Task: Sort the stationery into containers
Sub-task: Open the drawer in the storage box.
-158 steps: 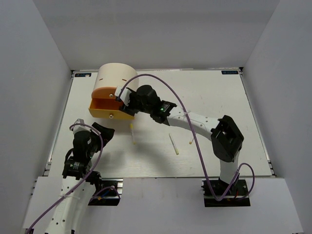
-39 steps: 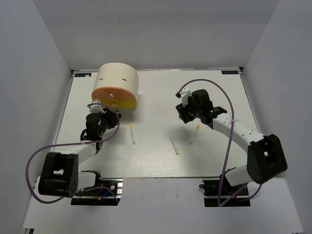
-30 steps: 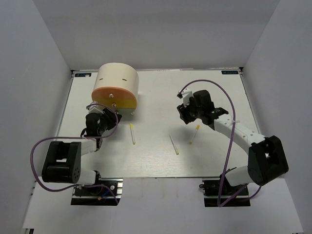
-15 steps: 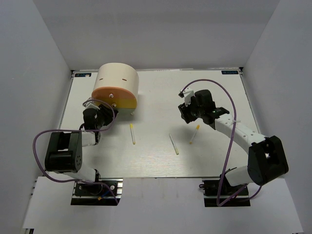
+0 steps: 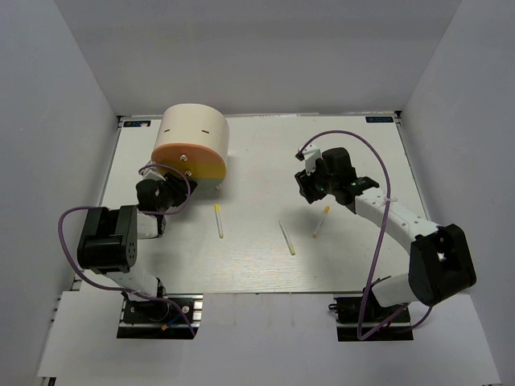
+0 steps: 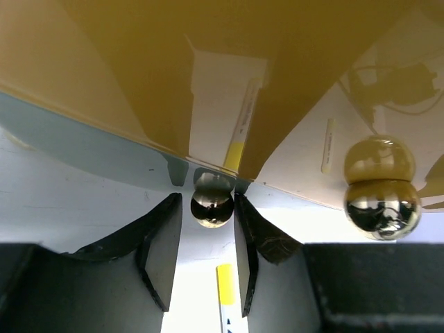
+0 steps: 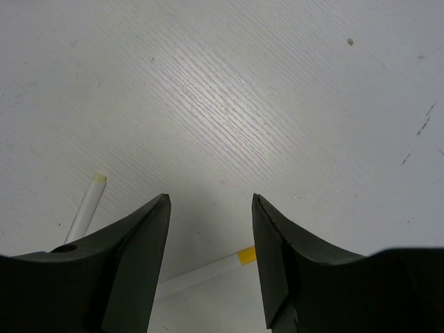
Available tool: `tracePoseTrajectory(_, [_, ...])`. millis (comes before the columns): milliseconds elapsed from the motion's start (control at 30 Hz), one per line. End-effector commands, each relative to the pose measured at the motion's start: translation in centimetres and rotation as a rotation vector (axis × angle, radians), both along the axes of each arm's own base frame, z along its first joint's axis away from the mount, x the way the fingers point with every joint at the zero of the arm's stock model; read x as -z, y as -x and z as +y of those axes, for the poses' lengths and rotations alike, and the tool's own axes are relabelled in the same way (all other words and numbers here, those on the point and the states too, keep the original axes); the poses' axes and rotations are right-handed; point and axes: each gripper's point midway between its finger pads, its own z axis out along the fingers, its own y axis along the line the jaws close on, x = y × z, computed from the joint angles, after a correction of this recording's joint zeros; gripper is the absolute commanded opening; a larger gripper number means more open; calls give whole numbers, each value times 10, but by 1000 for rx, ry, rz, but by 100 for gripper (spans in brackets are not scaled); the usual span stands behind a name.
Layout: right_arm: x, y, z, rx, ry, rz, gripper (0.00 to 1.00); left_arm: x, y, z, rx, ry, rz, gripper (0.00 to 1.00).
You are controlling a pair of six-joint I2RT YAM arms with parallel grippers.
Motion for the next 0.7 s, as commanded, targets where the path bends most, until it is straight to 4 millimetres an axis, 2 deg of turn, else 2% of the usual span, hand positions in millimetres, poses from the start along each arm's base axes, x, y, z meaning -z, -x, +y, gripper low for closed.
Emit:
tracePoseTrajectory(0, [-12,-4,2,-1,-31,-33,57,-17,-11,-1,10,11,-62,46])
tracePoseTrajectory(100, [-12,-4,1,0,-29,-33,57,-10,-9,-1,7,20,-48,46])
tracePoseTrajectory(167, [-13,-5,1,0,-29,-36,57,-15,-11,-1,5,26,-69,46])
tracePoseTrajectory(233, [-14,-5,2,-2,-32,-37,57,-11,-10,0,-7,32,-61,44])
tracePoseTrajectory(400, [-13,-5,2,0,-32,-33,57,-13,-11,0,-7,32,-71,25])
tracePoseTrajectory(433, [-12,-4,2,-2,-31,-32,57,-9,-7,0,-7,32,-59,24])
tracePoseTrajectory(467, [-13,-5,2,-3,-32,-35,57,-15,-8,0,-7,31,-80,23])
tracePoseTrajectory(600, [-12,-5,3,-11,-27,-37,57,-8,6,-3,3,36,-59,22])
tracePoseTrajectory(667, [-10,-5,4,-20,-25,-32,57,-3,19,-5,12,39,-47,21])
